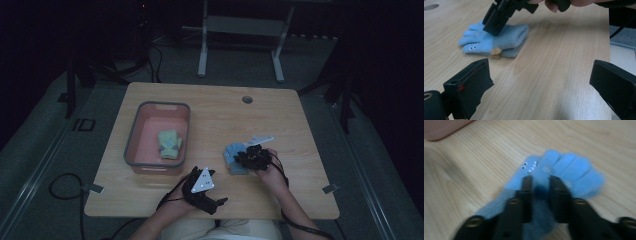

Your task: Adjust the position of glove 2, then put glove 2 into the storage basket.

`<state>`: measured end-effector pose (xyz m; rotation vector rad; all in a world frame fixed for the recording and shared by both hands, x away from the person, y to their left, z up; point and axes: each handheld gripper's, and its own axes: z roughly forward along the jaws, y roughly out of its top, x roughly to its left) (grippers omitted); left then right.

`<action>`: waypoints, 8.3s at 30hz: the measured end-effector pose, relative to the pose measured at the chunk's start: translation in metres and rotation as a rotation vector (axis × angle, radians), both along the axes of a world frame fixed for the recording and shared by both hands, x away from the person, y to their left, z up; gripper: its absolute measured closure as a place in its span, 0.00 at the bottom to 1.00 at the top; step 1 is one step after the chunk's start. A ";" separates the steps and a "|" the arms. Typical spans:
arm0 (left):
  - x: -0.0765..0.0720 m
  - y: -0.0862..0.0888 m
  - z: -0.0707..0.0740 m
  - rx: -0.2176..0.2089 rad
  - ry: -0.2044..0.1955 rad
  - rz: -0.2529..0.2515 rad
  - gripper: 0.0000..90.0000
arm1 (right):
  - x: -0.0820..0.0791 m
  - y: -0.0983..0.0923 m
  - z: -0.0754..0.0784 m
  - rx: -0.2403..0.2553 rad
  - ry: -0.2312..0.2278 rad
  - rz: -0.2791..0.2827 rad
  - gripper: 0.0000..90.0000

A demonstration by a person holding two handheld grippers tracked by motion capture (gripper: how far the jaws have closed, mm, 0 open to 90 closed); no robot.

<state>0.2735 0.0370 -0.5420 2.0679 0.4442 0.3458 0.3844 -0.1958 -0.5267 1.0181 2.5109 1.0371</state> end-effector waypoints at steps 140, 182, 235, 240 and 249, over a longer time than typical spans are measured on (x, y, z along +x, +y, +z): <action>0.077 0.100 0.139 0.470 -0.092 -0.055 0.85 | 0.050 0.151 0.098 0.248 0.018 0.163 0.88; 0.109 0.132 0.060 0.578 0.087 -0.010 0.79 | 0.069 0.214 0.035 0.136 0.072 0.134 0.70; 0.069 0.059 0.101 0.181 0.058 0.098 0.01 | 0.027 0.066 0.072 0.193 -0.080 0.198 0.16; 0.059 0.043 0.101 0.159 0.061 0.046 0.01 | 0.021 0.052 0.065 0.177 -0.082 0.188 0.16; 0.046 0.015 0.093 0.142 0.060 -0.025 0.01 | 0.010 0.026 0.048 0.169 -0.076 0.170 0.16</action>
